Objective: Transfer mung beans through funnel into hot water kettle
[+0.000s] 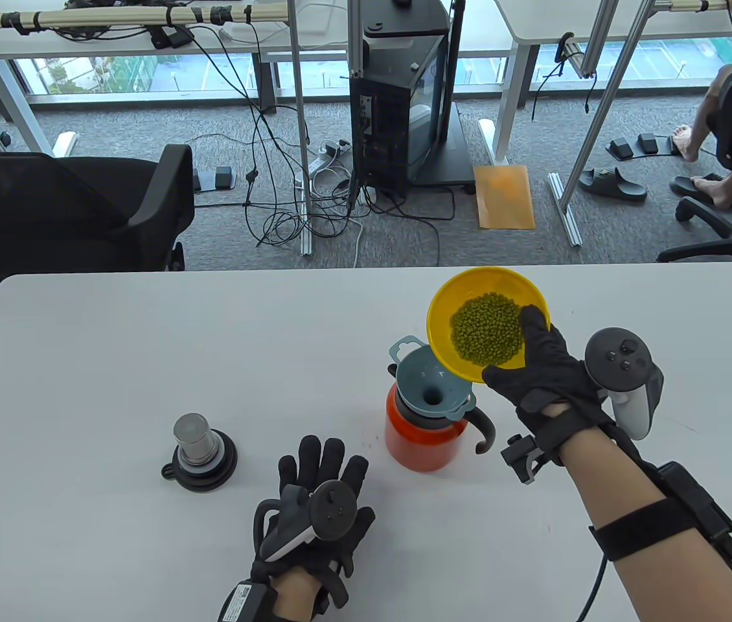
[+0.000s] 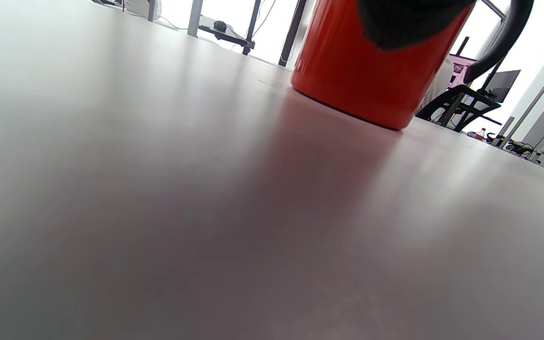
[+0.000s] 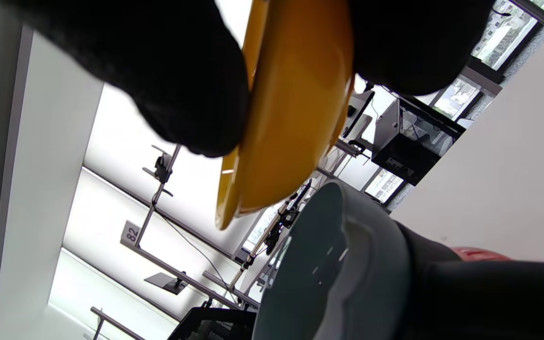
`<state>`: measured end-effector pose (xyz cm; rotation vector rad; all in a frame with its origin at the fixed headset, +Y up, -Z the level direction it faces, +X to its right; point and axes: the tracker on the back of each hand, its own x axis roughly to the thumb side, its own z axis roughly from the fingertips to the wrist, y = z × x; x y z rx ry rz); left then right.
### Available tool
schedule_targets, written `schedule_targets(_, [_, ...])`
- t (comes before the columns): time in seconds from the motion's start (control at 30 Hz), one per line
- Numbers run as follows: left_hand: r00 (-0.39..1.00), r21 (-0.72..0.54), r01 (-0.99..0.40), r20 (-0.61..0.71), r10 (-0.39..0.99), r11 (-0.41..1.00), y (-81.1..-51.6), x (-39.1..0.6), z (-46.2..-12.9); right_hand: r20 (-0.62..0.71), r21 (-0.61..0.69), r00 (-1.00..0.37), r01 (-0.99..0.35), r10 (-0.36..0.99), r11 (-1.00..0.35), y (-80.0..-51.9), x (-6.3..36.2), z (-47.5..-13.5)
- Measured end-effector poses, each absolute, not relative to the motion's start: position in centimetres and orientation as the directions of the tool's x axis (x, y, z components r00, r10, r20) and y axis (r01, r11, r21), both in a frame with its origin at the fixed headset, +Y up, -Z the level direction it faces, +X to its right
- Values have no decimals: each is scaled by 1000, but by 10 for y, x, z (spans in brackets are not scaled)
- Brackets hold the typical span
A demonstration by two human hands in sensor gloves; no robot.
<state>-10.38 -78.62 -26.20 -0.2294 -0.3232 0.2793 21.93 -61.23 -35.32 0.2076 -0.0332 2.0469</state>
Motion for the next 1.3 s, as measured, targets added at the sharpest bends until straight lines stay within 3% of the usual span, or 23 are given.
schedule_targets(0.33, [906, -266, -240, 283, 314, 934, -786, -104, -262, 245, 89, -548, -809, 800, -581, -622, 202, -356])
schedule_targets(0.73, [900, -271, -250, 290, 326, 930, -786, -104, -262, 381, 10, -687, -666, 619, -746, -627, 190, -355])
schedule_targets(1.3, [892, -285, -272, 285, 352, 919, -786, -104, -262, 518, -104, -745, -543, 421, -833, -625, 182, -348])
